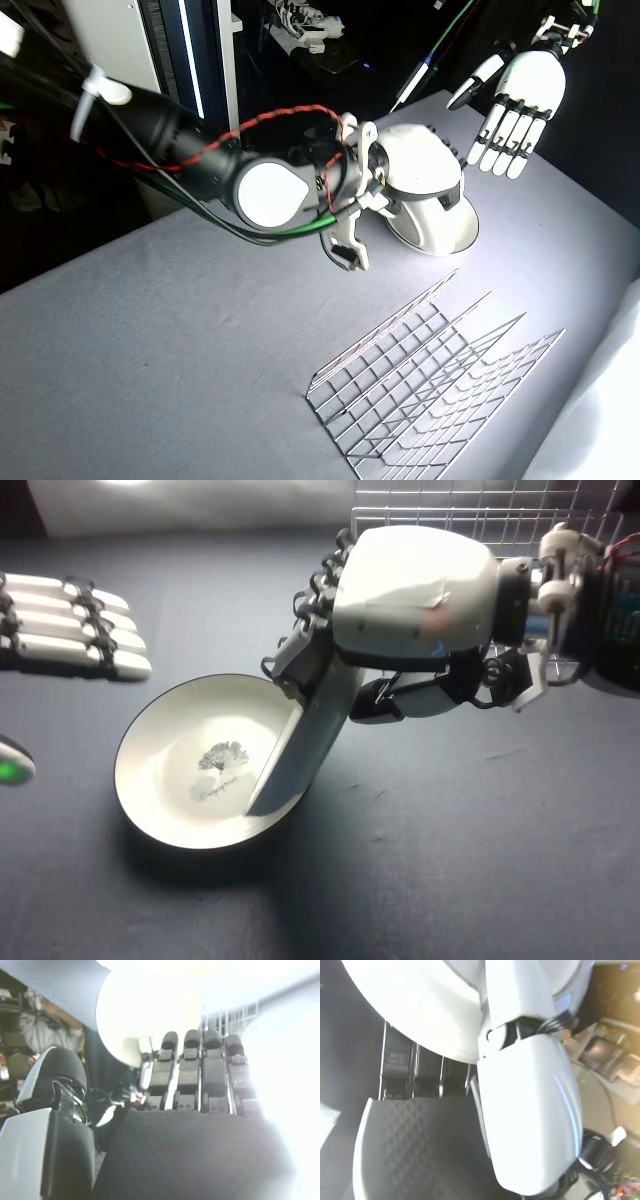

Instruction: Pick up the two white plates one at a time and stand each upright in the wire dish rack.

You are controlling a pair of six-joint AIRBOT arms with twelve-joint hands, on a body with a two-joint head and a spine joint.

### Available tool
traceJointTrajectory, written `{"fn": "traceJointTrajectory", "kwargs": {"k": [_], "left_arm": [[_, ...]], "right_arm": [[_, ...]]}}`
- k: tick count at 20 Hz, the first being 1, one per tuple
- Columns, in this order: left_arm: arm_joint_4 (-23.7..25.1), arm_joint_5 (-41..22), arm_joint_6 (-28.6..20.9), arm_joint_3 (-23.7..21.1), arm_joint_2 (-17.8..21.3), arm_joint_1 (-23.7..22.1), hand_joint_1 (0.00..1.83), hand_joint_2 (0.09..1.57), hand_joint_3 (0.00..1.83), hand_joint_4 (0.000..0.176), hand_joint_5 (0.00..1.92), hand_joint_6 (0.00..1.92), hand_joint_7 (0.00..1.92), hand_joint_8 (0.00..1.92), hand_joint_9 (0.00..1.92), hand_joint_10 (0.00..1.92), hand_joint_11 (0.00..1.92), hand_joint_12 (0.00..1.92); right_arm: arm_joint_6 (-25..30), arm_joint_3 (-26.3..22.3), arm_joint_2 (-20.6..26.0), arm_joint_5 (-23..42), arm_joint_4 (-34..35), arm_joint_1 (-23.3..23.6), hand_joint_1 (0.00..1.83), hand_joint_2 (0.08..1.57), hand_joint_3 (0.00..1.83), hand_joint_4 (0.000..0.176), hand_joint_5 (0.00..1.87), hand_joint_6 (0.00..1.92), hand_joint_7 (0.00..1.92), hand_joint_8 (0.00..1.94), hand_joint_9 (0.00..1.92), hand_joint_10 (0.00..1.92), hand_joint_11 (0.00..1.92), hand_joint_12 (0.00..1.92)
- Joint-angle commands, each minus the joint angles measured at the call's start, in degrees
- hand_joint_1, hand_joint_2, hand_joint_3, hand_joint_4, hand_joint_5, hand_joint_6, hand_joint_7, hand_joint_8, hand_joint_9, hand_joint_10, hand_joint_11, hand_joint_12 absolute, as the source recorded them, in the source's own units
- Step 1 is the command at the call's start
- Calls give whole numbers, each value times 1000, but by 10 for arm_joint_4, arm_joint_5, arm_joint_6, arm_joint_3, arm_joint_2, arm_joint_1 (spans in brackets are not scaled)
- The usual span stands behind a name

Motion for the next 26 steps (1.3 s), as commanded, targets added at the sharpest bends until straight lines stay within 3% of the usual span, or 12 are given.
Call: {"fn": "traceJointTrajectory", "kwargs": {"k": [1, 8, 11, 20, 26], "left_arm": [[-51, -29, -3, 8, 0, -6, 0, 1236, 0, 0, 126, 2, 113, 2, 86, 3, 7, 143], [-52, -51, -4, 33, -11, -4, 0, 1228, 0, 0, 128, 0, 115, 1, 86, 0, 0, 145], [-52, -58, -4, 40, -16, -4, 0, 1234, 2, 0, 122, 0, 106, 0, 82, 0, 0, 140], [-52, -63, 7, 46, -30, -5, 0, 1232, 0, 0, 140, 0, 127, 1, 104, 1, 0, 229], [-27, -33, 14, 33, -42, -6, 0, 1237, 0, 0, 135, 1, 121, 0, 95, 2, 0, 178]], "right_arm": [[0, -7, 6, 58, 32, 14, 1390, 1071, 0, 0, 929, 1029, 1091, 699, 1090, 960, 924, 1020], [12, -60, 49, 21, 124, 49, 1387, 1078, 0, 0, 905, 1077, 1068, 738, 1079, 966, 901, 1033], [15, -73, 61, -5, 184, 69, 1389, 1067, 0, 0, 941, 1041, 1090, 670, 1099, 938, 920, 1008], [13, -79, 79, -102, 361, 143, 1388, 1076, 0, 0, 909, 1066, 1084, 691, 1084, 973, 910, 1018], [13, -57, 79, -139, 416, 171, 1386, 1079, 0, 0, 932, 1063, 1068, 714, 1055, 1004, 878, 1072]]}}
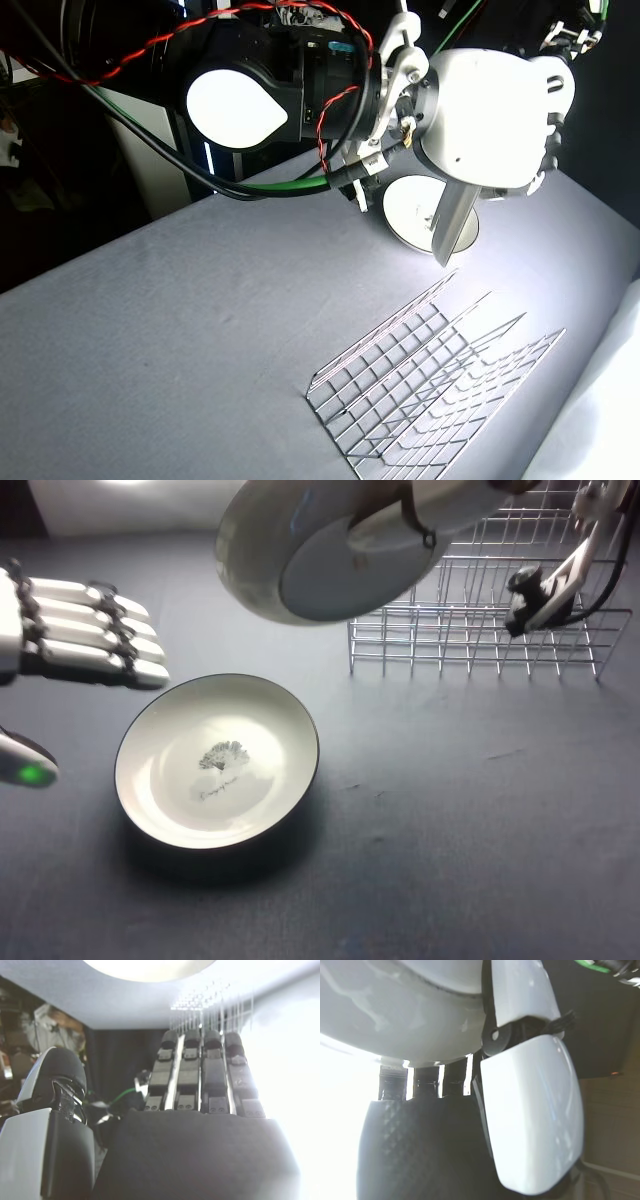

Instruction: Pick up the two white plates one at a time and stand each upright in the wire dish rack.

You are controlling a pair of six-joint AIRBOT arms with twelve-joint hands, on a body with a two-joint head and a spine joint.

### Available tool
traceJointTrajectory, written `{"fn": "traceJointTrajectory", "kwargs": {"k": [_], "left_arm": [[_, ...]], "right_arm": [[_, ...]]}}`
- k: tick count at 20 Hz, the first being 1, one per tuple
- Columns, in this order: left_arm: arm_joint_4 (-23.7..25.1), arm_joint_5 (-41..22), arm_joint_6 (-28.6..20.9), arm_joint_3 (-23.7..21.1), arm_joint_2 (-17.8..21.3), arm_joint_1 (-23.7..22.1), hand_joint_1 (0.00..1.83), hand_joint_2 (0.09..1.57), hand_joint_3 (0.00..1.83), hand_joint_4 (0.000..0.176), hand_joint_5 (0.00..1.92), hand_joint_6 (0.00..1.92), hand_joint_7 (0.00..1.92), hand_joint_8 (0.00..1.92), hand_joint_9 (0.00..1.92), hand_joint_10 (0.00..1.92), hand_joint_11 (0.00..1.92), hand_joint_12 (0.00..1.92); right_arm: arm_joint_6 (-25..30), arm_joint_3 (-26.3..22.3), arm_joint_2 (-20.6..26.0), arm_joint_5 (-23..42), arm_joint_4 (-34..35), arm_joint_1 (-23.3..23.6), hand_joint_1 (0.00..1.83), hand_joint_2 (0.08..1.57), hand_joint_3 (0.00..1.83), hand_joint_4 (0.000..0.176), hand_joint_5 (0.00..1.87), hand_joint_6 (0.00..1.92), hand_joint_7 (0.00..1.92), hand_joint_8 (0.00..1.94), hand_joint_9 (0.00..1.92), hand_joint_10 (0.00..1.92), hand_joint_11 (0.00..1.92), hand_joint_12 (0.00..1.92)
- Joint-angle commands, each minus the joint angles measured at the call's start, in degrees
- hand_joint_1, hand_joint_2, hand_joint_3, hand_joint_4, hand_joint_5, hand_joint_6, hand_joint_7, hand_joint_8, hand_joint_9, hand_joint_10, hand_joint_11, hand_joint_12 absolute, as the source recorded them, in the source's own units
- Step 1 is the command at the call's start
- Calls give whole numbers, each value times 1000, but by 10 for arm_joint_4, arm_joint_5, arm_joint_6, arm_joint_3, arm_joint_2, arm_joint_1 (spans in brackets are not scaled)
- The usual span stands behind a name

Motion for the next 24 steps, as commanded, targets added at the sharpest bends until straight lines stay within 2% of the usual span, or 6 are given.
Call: {"fn": "traceJointTrajectory", "kwargs": {"k": [1, 11, 17, 20, 21, 24], "left_arm": [[-35, -8, 4, -3, -2, -7, 0, 1235, 0, 0, 133, 0, 115, 0, 91, 0, 0, 183], [31, 80, 6, -45, -26, 16, 0, 1243, 0, 0, 119, 1, 100, 1, 77, 1, 0, 149], [49, 111, -12, -38, -43, 14, 0, 1239, 0, 0, 116, 1, 102, 2, 78, 2, 0, 128], [53, 119, -16, -29, -48, 4, 0, 1229, 0, 0, 149, 2, 136, 0, 114, 1, 0, 230], [53, 119, -19, -26, -48, 2, 0, 1232, 0, 0, 143, 1, 123, 1, 102, 0, 0, 206], [53, 113, -21, -22, -48, -6, 0, 1232, 0, 0, 115, 0, 96, 1, 77, 0, 0, 161]], "right_arm": [[8, 6, 3, 75, 18, 13, 1387, 1077, 0, 0, 925, 1069, 1078, 698, 1066, 989, 874, 1067], [3, 70, 5, 40, 70, 40, 1388, 1068, 0, 0, 973, 980, 1092, 704, 1055, 997, 895, 1080], [0, 75, 36, 30, 69, 38, 1388, 1072, 1, 0, 949, 981, 1100, 721, 1041, 1023, 896, 1084], [-3, 78, 53, 27, 69, 24, 1387, 1073, 1, 0, 950, 995, 1086, 734, 1043, 1016, 903, 1078], [-3, 80, 56, 28, 69, 19, 1384, 1082, 2, 0, 947, 994, 1047, 805, 1017, 1058, 882, 1101], [-3, 86, 62, 30, 69, 7, 1387, 1076, 0, 0, 945, 1009, 1073, 742, 1046, 1019, 899, 1087]]}}
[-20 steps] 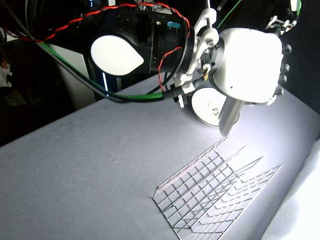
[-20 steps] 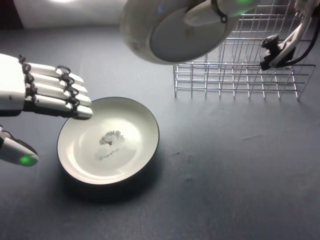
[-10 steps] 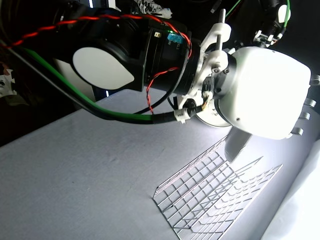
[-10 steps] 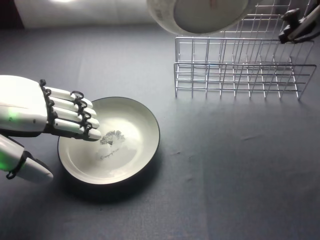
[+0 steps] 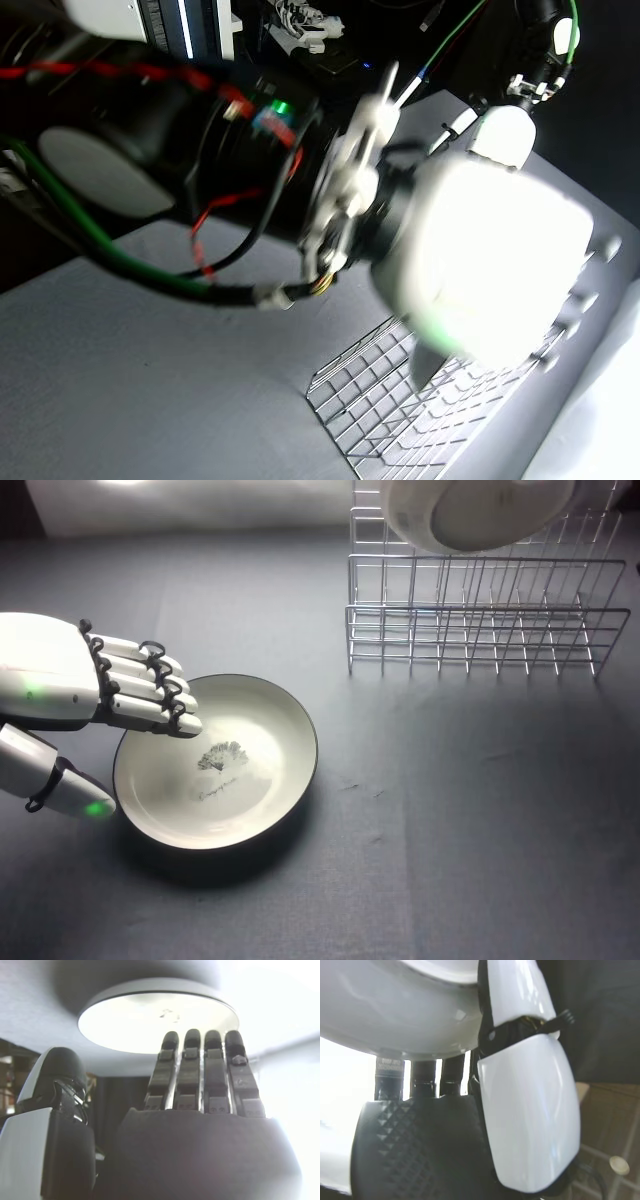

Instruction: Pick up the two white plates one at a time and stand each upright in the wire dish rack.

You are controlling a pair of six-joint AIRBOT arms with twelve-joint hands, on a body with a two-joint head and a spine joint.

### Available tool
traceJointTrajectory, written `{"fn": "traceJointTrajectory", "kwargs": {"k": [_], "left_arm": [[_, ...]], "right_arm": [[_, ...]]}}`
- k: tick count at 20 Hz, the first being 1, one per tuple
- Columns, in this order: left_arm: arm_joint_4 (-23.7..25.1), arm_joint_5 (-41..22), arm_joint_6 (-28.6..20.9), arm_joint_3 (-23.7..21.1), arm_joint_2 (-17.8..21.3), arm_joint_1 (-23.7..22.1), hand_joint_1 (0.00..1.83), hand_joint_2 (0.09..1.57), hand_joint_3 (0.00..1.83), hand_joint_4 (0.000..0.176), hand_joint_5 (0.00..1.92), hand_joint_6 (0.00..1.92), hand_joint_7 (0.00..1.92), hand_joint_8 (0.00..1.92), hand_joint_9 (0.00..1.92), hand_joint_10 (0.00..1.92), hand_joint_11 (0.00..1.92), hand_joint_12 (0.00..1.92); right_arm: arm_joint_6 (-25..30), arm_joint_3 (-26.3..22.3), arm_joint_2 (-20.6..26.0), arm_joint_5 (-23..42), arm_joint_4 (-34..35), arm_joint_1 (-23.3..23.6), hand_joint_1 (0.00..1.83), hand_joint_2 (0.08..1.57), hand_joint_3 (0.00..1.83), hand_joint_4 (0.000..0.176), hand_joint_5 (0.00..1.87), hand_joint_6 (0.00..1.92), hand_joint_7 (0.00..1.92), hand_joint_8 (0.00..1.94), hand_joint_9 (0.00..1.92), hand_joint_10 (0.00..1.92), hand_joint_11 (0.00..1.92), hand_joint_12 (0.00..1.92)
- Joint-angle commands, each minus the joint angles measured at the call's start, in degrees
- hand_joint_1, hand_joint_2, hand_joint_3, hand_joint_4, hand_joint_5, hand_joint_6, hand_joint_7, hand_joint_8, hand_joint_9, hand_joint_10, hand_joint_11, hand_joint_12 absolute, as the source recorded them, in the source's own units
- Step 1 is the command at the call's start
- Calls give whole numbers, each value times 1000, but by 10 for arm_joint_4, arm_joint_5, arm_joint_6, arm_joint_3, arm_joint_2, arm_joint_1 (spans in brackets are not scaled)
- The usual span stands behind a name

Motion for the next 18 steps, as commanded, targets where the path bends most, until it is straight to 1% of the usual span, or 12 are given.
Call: {"fn": "traceJointTrajectory", "kwargs": {"k": [1, 2, 3, 4, 6, 8, 9, 10, 12, 14, 16, 18], "left_arm": [[-34, -27, -5, 4, 2, -9, 0, 1233, 0, 0, 137, 1, 120, 2, 93, 1, 0, 204], [-34, -32, -6, 5, 2, -11, 0, 1236, 1, 0, 141, 1, 124, 1, 96, 1, 0, 203], [-34, -39, -8, 6, 2, -12, 0, 1238, 1, 0, 111, 1, 91, 3, 67, 2, 0, 123], [-34, -46, -10, 7, 2, -13, 0, 1239, 1, 0, 115, 2, 95, 3, 75, 3, 0, 132], [-34, -54, -12, 9, 2, -14, 0, 1232, 0, 0, 140, 4, 127, 5, 104, 5, 0, 183], [-34, -64, -12, 10, 3, -15, 0, 1237, 1, 0, 114, 1, 98, 3, 76, 1, 0, 106], [-34, -65, -12, 9, 4, -15, 0, 1239, 2, 0, 114, 2, 95, 2, 70, 0, 0, 97], [-32, -65, -12, 10, 4, -12, 0, 1240, 0, 0, 140, 0, 123, 0, 98, 0, 0, 172], [-32, -65, -12, 10, 3, -4, 0, 1239, 0, 0, 152, 2, 136, 2, 111, 2, 0, 212], [-32, -65, -11, 10, 1, 4, 0, 1240, 0, 0, 139, 1, 122, 1, 96, 1, 0, 147], [-32, -63, -5, 10, 1, 6, 0, 1243, 1, 0, 155, 1, 138, 1, 118, 2, 0, 229], [-32, -60, -3, 10, 1, 7, 0, 1240, 0, 0, 133, 0, 115, 0, 93, 1, 0, 172]], "right_arm": [[8, 6, 4, 90, 9, 2, 1386, 1079, 1, 0, 942, 1006, 1058, 773, 1040, 1030, 905, 1088], [8, 10, 4, 91, 9, -2, 1386, 1079, 1, 0, 933, 1014, 1060, 774, 1041, 1030, 905, 1089], [8, 16, 4, 94, 6, -10, 1386, 1079, 0, 0, 930, 994, 1056, 785, 1053, 1034, 911, 1093], [8, 21, 4, 96, 6, -15, 1388, 1073, 0, 0, 949, 980, 1075, 741, 1061, 1018, 911, 1092], [8, 29, 3, 102, 6, -29, 1386, 1079, 0, 0, 941, 988, 1065, 771, 1036, 1047, 887, 1105], [8, 39, 1, 108, 6, -44, 1387, 1076, 0, 0, 950, 986, 1077, 756, 1038, 1028, 891, 1095], [8, 43, -1, 110, 6, -50, 1386, 1082, 1, 0, 910, 1026, 1062, 791, 1047, 1020, 900, 1088], [8, 48, -3, 114, 6, -58, 1384, 1084, 0, 0, 933, 1009, 1050, 798, 1026, 1055, 884, 1123], [8, 50, -4, 121, 6, -74, 1386, 1077, 0, 0, 958, 975, 1057, 793, 1037, 1032, 894, 1125], [8, 50, -4, 130, 6, -89, 1384, 1085, 1, 0, 935, 1010, 1043, 810, 1020, 1058, 881, 1121], [9, 51, -4, 138, 6, -105, 1383, 1084, 0, 0, 952, 1004, 1043, 786, 1018, 1064, 882, 1115], [9, 51, -4, 143, 6, -118, 1385, 1076, 0, 0, 979, 968, 1066, 744, 1022, 1054, 879, 1113]]}}
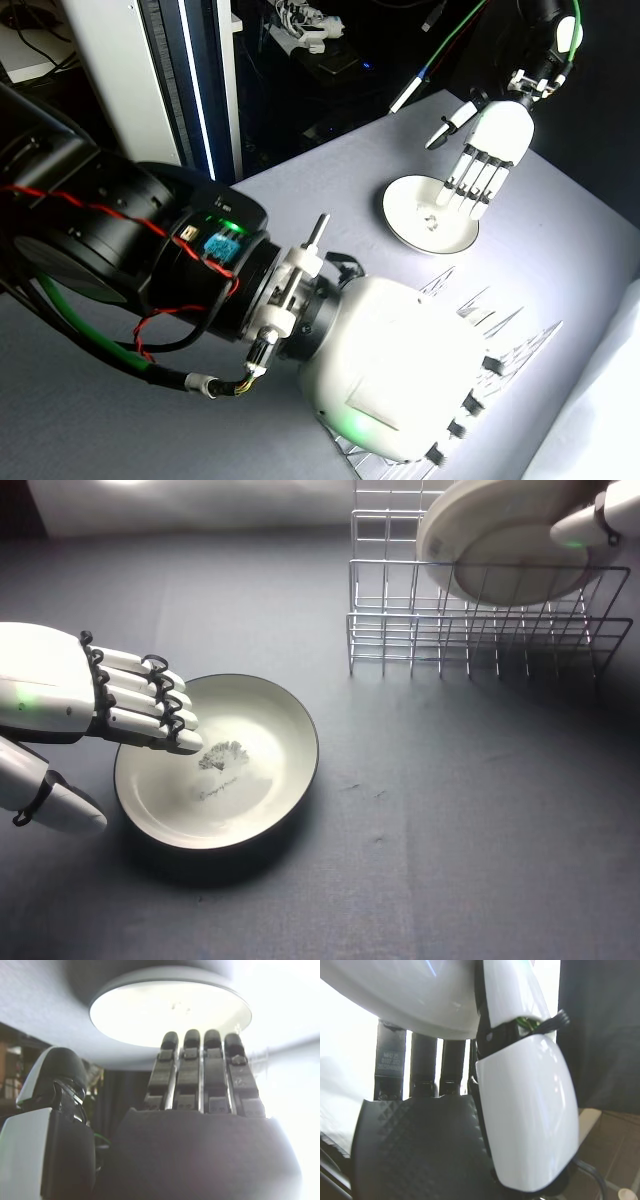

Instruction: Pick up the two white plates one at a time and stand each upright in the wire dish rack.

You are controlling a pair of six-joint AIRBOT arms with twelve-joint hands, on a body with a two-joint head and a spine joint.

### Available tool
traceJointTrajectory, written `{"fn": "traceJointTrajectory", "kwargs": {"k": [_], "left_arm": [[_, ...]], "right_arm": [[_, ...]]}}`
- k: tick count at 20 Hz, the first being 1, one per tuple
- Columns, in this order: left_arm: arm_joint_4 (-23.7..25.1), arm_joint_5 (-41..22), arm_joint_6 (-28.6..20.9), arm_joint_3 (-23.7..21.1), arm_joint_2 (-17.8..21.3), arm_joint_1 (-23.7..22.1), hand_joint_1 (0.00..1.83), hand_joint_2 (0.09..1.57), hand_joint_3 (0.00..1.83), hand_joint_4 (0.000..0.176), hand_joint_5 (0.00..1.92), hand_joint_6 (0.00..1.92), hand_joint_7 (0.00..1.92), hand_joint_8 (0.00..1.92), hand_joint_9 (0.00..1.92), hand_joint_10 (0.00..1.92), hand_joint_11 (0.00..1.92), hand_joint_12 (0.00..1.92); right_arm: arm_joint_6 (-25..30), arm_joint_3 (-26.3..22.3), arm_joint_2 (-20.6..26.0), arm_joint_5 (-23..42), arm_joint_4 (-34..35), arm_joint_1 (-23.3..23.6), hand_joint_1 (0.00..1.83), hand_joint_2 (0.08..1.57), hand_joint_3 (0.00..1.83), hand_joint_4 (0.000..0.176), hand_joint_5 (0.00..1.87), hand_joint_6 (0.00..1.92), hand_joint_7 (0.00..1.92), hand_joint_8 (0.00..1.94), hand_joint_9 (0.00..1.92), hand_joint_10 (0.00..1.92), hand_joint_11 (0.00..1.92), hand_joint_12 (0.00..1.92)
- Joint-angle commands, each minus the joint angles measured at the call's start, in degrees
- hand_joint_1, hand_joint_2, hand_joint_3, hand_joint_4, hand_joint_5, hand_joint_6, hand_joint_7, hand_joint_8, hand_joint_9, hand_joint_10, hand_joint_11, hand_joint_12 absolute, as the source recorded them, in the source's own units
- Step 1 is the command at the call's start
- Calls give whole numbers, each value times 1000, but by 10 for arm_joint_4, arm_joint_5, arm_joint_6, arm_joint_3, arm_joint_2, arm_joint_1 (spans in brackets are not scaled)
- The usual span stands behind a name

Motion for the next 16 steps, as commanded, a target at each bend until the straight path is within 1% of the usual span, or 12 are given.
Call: {"fn": "traceJointTrajectory", "kwargs": {"k": [1, 2, 4, 5, 7, 9, 10, 12, 13, 14, 15, 16], "left_arm": [[-36, -19, 2, 3, 1, 0, 0, 1233, 0, 0, 138, 2, 123, 2, 102, 3, 0, 187], [-36, -17, 7, 3, 1, 2, 0, 1225, 0, 0, 135, 0, 118, 0, 99, 1, 0, 188], [-36, -15, 10, 5, 0, 6, 0, 1237, 0, 0, 123, 2, 110, 5, 84, 3, 0, 132], [-36, -15, 10, 6, -1, 6, 0, 1239, 1, 0, 109, 0, 97, 1, 72, 0, 0, 119], [-36, -15, 12, 8, -1, 7, 0, 1236, 0, 0, 128, 0, 106, 0, 89, 0, 0, 175], [-36, -15, 14, 12, -2, 10, 0, 1243, 1, 0, 130, 1, 114, 2, 90, 1, 0, 155], [-36, -15, 14, 15, -3, 12, 0, 1244, 1, 0, 126, 1, 112, 1, 88, 1, 0, 164], [-36, -14, 14, 17, -4, 13, 0, 1234, 0, 0, 136, 3, 121, 2, 99, 2, 0, 167], [-36, -14, 14, 17, -4, 14, 0, 1231, 0, 0, 152, 3, 130, 2, 103, 2, 0, 207], [-36, -14, 15, 17, -4, 15, 0, 1231, 0, 0, 152, 3, 130, 2, 103, 2, 0, 207], [-36, -14, 16, 17, -5, 16, 0, 1228, 0, 0, 146, 1, 123, 2, 98, 1, 0, 192], [-36, -15, 17, 17, -5, 17, 0, 1225, 0, 0, 137, 0, 117, 1, 98, 1, 0, 186]], "right_arm": [[6, 2, 4, 79, 7, 2, 1388, 1071, 0, 0, 983, 937, 1073, 746, 1044, 1028, 891, 1106], [7, 3, 4, 80, 7, -1, 1390, 1065, 0, 0, 977, 936, 1098, 704, 1068, 998, 909, 1093], [7, 4, 4, 82, 7, -10, 1386, 1082, 0, 0, 928, 1009, 1075, 749, 1027, 1059, 879, 1121], [7, 5, 4, 84, 7, -13, 1386, 1082, 0, 0, 940, 994, 1068, 773, 1019, 1059, 881, 1123], [6, 5, 4, 86, 7, -17, 1386, 1078, 0, 0, 961, 981, 1054, 780, 1030, 1037, 898, 1077], [6, 6, 4, 88, 7, -20, 1378, 1105, 1, 0, 895, 1094, 975, 894, 999, 1080, 873, 1065], [4, 7, 4, 89, 5, -21, 1373, 1123, 2, 0, 845, 1172, 930, 951, 978, 1122, 818, 1066], [4, 9, 4, 96, -5, -25, 1354, 1172, 3, 0, 829, 1250, 797, 1124, 837, 1310, 634, 1123], [3, 10, 4, 97, -9, -27, 1223, 1186, 0, 0, 827, 1289, 834, 1136, 764, 810, 562, 1144], [3, 12, 4, 98, -13, -28, 1223, 1186, 0, 0, 827, 1289, 834, 1136, 764, 810, 562, 1144], [2, 13, 4, 101, -13, -29, 1129, 1212, 0, 0, 783, 1267, 834, 258, 800, 372, 512, 1128], [2, 13, 4, 101, -14, -29, 1276, 1131, 0, 0, 667, 665, 844, 136, 813, 285, 498, 1125]]}}
